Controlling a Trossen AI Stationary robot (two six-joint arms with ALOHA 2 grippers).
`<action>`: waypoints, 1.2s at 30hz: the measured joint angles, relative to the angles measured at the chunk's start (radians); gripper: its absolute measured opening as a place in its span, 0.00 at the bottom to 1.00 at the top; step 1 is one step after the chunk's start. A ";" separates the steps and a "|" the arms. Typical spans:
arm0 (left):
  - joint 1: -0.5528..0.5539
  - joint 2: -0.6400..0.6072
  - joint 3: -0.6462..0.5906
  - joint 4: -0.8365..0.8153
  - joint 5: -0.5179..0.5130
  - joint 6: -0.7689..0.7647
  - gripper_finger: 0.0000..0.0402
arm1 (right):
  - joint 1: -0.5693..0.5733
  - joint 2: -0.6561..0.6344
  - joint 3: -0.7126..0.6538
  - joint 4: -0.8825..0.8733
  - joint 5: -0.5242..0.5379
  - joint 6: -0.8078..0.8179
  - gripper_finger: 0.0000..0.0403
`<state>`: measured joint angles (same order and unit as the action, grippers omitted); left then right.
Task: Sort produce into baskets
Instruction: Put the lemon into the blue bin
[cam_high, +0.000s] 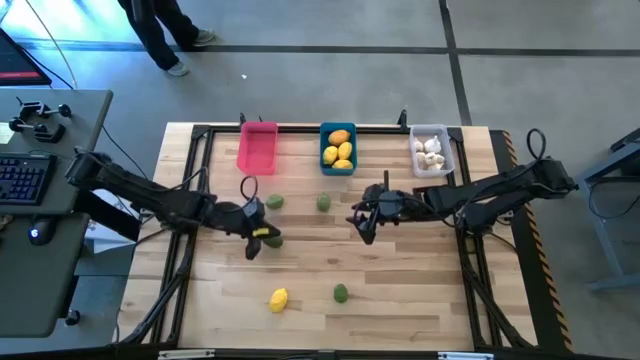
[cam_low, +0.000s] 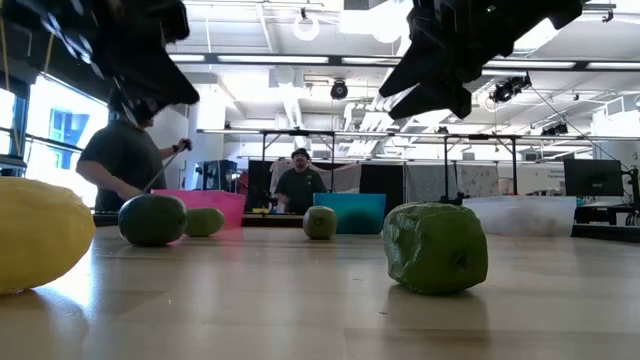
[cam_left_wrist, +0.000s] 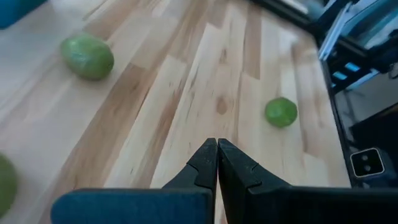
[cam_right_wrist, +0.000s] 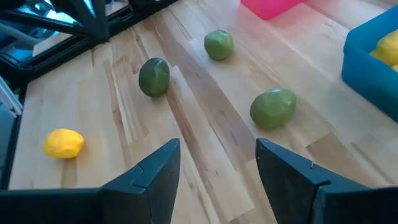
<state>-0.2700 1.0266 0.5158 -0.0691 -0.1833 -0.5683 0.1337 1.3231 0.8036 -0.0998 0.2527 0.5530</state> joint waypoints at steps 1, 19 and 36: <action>-0.016 0.004 0.029 -0.048 -0.017 -0.020 0.00 | -0.002 0.000 0.000 0.000 0.000 -0.011 0.50; -0.267 0.340 0.423 -0.458 -0.061 -0.537 0.00 | -0.119 0.000 0.000 -0.084 -0.309 -0.283 0.06; -0.348 0.688 0.800 -0.693 0.210 -0.888 0.06 | -0.200 -0.001 0.000 -0.150 -0.340 -0.459 0.08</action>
<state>-0.6179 1.7145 1.3163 -0.7621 0.0266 -1.4561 -0.0662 1.3224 0.8036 -0.2499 -0.0871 0.0943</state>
